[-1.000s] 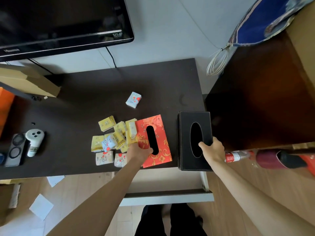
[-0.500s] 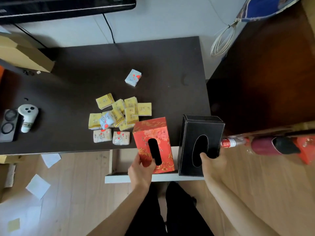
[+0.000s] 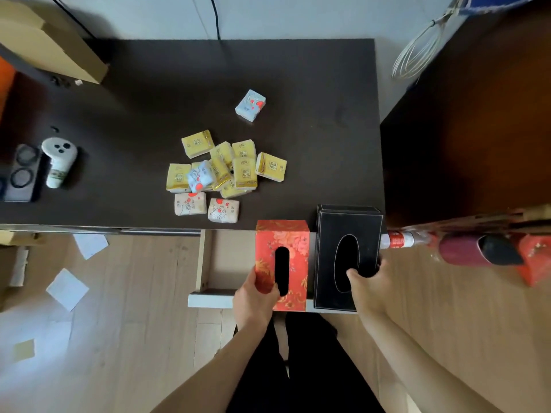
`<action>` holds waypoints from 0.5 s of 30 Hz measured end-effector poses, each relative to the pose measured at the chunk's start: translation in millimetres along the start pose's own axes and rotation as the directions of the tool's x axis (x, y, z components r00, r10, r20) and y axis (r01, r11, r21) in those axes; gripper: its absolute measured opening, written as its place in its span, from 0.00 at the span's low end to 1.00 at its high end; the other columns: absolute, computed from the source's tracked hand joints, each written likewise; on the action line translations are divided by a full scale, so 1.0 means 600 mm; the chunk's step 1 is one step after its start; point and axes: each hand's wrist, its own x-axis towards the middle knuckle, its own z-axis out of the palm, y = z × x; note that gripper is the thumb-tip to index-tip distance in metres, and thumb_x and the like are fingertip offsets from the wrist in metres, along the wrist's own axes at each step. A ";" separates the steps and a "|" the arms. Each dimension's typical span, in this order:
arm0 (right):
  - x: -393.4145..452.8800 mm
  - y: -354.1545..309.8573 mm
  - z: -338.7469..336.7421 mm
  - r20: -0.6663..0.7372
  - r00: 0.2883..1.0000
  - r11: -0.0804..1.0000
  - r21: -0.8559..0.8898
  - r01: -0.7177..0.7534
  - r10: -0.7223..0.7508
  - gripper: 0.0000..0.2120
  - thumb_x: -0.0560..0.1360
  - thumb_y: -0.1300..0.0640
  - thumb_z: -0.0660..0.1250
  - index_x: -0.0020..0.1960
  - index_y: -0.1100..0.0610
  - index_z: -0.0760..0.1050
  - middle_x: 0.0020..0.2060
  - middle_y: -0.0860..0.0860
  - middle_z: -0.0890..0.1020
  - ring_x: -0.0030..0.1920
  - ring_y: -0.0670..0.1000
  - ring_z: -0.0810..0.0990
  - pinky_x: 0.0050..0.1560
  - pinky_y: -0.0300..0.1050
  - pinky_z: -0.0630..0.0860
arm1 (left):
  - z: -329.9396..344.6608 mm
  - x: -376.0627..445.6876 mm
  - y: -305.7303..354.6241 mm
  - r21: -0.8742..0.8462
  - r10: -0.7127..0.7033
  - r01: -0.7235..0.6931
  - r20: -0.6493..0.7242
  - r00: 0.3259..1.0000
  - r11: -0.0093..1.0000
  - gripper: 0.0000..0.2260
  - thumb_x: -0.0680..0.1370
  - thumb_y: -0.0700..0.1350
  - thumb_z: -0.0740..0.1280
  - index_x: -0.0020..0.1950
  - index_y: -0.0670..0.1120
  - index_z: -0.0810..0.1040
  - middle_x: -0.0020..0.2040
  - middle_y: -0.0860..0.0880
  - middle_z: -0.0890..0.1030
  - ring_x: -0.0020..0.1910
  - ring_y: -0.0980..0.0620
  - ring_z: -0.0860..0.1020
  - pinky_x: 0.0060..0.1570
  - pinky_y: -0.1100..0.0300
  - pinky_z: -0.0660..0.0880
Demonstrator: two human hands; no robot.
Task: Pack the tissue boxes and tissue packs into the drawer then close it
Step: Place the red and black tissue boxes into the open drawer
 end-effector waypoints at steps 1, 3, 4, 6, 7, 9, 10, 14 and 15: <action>-0.009 0.007 -0.004 0.003 1.000 1.000 -0.027 -0.010 0.010 0.20 0.67 0.63 0.74 0.56 0.51 0.75 0.47 0.53 0.84 0.47 0.53 0.85 0.53 0.59 0.84 | -0.001 -0.009 -0.006 0.005 -0.009 0.008 0.016 1.000 1.000 0.22 0.68 0.55 0.74 0.62 0.55 0.78 0.43 0.57 0.84 0.43 0.54 0.82 0.46 0.60 0.80; -0.030 0.021 -0.012 0.014 0.999 0.997 -0.063 -0.037 0.038 0.21 0.67 0.62 0.74 0.58 0.51 0.75 0.48 0.52 0.84 0.49 0.53 0.85 0.56 0.60 0.83 | -0.004 -0.028 -0.022 0.011 -0.025 0.024 0.047 0.999 1.000 0.23 0.69 0.55 0.74 0.62 0.54 0.78 0.44 0.57 0.83 0.44 0.54 0.81 0.46 0.59 0.80; -0.040 0.028 -0.017 0.020 0.998 0.995 -0.077 -0.056 0.058 0.23 0.67 0.62 0.74 0.60 0.51 0.75 0.50 0.52 0.84 0.50 0.54 0.85 0.58 0.60 0.82 | -0.006 -0.039 -0.031 0.016 -0.031 0.030 0.060 0.998 0.999 0.23 0.69 0.54 0.74 0.62 0.54 0.78 0.44 0.57 0.83 0.44 0.54 0.81 0.47 0.59 0.80; -0.059 0.043 -0.025 0.036 0.994 0.990 -0.100 -0.095 0.099 0.26 0.67 0.61 0.74 0.64 0.54 0.74 0.53 0.55 0.84 0.53 0.56 0.84 0.60 0.61 0.81 | -0.008 -0.061 -0.050 0.026 -0.038 0.036 0.072 0.997 0.999 0.23 0.68 0.54 0.74 0.63 0.54 0.78 0.44 0.57 0.83 0.44 0.54 0.81 0.46 0.58 0.80; -0.068 0.050 -0.028 0.044 0.993 0.989 -0.103 -0.109 0.114 0.27 0.67 0.61 0.74 0.65 0.55 0.74 0.53 0.56 0.84 0.54 0.57 0.84 0.60 0.61 0.81 | -0.009 -0.071 -0.059 0.028 -0.041 0.039 0.079 0.996 0.999 0.23 0.68 0.55 0.74 0.63 0.54 0.78 0.44 0.57 0.83 0.44 0.54 0.81 0.45 0.58 0.80; -0.086 0.060 -0.036 0.044 0.991 0.985 -0.117 -0.123 0.129 0.25 0.66 0.63 0.74 0.62 0.55 0.75 0.49 0.56 0.85 0.50 0.56 0.85 0.55 0.57 0.83 | -0.012 -0.088 -0.077 0.033 -0.054 0.051 0.098 0.994 0.998 0.23 0.68 0.55 0.74 0.61 0.54 0.78 0.43 0.58 0.83 0.43 0.54 0.81 0.45 0.56 0.81; -0.094 0.064 -0.039 0.043 0.989 0.983 -0.125 -0.133 0.139 0.24 0.66 0.63 0.74 0.60 0.54 0.75 0.47 0.55 0.85 0.46 0.55 0.86 0.50 0.53 0.84 | -0.012 -0.094 -0.084 0.035 -0.061 0.057 0.108 0.992 0.998 0.22 0.68 0.56 0.73 0.61 0.54 0.78 0.43 0.57 0.83 0.44 0.54 0.82 0.45 0.54 0.81; -0.102 0.079 -0.039 0.047 0.983 0.978 -0.120 -0.168 0.175 0.24 0.66 0.64 0.74 0.60 0.53 0.75 0.44 0.53 0.85 0.44 0.52 0.86 0.44 0.46 0.83 | -0.010 -0.098 -0.101 0.052 -0.059 0.054 0.108 0.992 0.997 0.20 0.67 0.56 0.73 0.57 0.56 0.78 0.42 0.58 0.83 0.43 0.53 0.82 0.44 0.53 0.81; -0.100 0.080 -0.036 0.052 0.982 0.977 -0.122 -0.176 0.183 0.25 0.66 0.64 0.74 0.61 0.53 0.75 0.45 0.52 0.85 0.43 0.50 0.86 0.43 0.42 0.82 | -0.009 -0.094 -0.103 0.056 -0.060 0.054 0.110 0.992 0.997 0.19 0.67 0.56 0.73 0.57 0.56 0.78 0.41 0.58 0.83 0.43 0.53 0.82 0.44 0.54 0.81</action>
